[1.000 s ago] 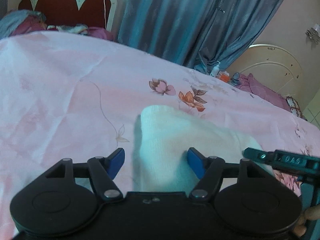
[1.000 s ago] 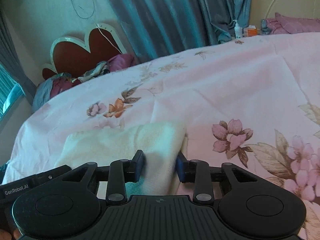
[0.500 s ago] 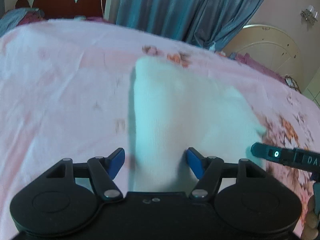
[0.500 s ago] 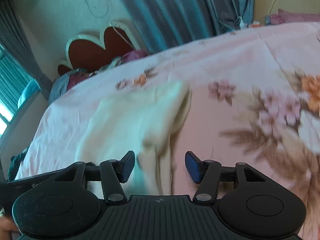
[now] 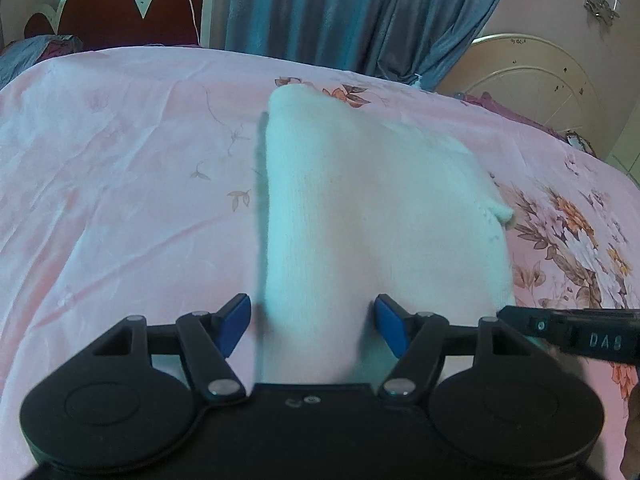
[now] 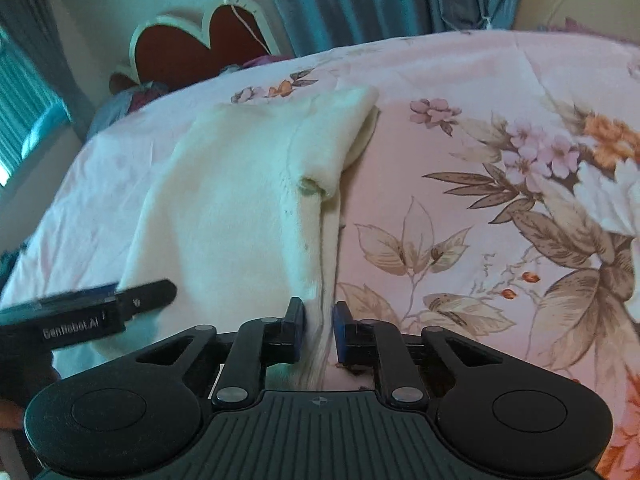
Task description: Fold small clothes
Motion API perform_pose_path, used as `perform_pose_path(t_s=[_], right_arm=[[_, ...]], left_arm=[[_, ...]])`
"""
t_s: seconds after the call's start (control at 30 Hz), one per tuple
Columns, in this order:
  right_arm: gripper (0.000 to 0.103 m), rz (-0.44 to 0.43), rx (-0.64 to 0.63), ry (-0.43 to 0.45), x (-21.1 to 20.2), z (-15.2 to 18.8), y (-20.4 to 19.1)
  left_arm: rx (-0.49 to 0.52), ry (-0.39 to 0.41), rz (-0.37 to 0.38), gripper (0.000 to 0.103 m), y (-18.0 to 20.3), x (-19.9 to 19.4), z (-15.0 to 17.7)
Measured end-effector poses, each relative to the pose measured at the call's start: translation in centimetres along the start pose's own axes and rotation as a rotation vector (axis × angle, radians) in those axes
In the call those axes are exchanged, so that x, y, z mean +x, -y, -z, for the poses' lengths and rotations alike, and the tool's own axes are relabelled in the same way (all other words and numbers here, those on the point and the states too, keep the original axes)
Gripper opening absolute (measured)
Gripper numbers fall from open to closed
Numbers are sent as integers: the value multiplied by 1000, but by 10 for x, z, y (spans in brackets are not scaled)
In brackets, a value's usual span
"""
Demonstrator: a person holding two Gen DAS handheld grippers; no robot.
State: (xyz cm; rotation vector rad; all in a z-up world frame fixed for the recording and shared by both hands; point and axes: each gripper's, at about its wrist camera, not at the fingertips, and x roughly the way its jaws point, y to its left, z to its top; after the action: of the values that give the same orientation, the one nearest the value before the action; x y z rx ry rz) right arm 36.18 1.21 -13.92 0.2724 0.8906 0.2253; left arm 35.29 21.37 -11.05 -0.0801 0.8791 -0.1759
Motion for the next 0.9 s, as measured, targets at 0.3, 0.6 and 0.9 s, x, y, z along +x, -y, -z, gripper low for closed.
perform_pose_path(t_s=[0.3,0.6,0.9], right_arm=[[14,60,-13,18,-2,16,-8],[15,70,18,18,-4,14,-8],[16,75,35,30,-4,15,-7]], left_arm=[[34,-41,-31,103,0,4,0],[-41,-72,-61,103,-5,-6,9],[-93,-110,-120,102,-1,-11,16]])
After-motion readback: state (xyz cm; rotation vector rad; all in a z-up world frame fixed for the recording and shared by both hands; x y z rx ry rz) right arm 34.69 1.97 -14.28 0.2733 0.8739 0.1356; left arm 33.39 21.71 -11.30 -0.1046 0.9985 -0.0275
